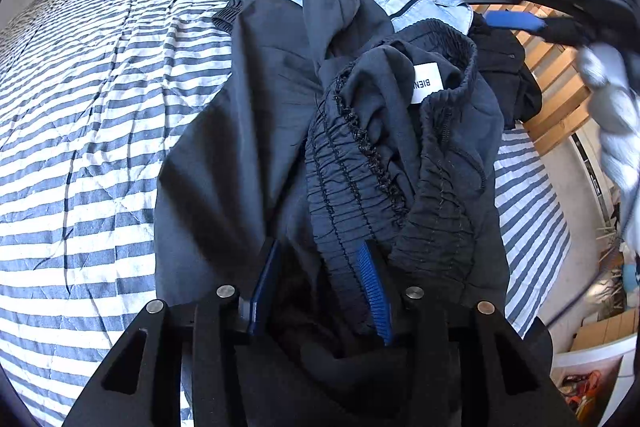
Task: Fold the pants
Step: 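Lift the navy pants with the left tool while the right tool holds the waistband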
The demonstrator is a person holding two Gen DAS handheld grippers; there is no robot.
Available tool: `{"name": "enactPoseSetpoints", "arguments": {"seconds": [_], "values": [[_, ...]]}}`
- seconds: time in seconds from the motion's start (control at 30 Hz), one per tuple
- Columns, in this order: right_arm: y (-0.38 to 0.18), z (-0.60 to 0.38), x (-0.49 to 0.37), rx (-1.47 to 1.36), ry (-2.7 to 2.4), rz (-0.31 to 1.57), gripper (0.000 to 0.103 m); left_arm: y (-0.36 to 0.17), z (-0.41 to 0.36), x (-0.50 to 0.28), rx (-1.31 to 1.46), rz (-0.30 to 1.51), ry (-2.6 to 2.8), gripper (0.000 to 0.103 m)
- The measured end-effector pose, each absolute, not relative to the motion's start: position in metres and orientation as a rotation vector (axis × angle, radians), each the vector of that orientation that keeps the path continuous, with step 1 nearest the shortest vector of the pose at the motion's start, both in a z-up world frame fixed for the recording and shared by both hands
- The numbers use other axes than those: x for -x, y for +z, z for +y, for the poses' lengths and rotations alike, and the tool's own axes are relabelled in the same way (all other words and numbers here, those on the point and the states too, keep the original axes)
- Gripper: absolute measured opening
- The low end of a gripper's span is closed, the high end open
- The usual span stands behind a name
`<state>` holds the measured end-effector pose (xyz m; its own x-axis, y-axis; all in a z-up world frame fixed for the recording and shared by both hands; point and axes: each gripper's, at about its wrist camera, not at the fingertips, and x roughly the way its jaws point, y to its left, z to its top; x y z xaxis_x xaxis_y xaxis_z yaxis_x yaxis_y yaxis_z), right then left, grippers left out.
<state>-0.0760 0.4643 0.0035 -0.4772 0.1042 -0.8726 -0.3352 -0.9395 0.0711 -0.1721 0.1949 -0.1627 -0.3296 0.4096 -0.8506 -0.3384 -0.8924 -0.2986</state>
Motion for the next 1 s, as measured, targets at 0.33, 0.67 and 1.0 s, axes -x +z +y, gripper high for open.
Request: {"name": "enactPoseSetpoints", "arguments": {"seconds": [0.33, 0.67, 1.0], "values": [[-0.043, 0.49, 0.081, 1.56, 2.334, 0.239, 0.011, -0.125, 0.168, 0.18, 1.34, -0.031, 2.316, 0.068], [0.007, 0.488, 0.033, 1.35, 2.44, 0.178, 0.008, -0.105, 0.227, 0.243, 1.281, -0.084, 2.249, 0.066], [0.057, 0.458, 0.035, 1.158, 2.561, 0.037, 0.006, -0.12, 0.226, 0.201, 1.266, -0.107, 2.23, 0.073]]}}
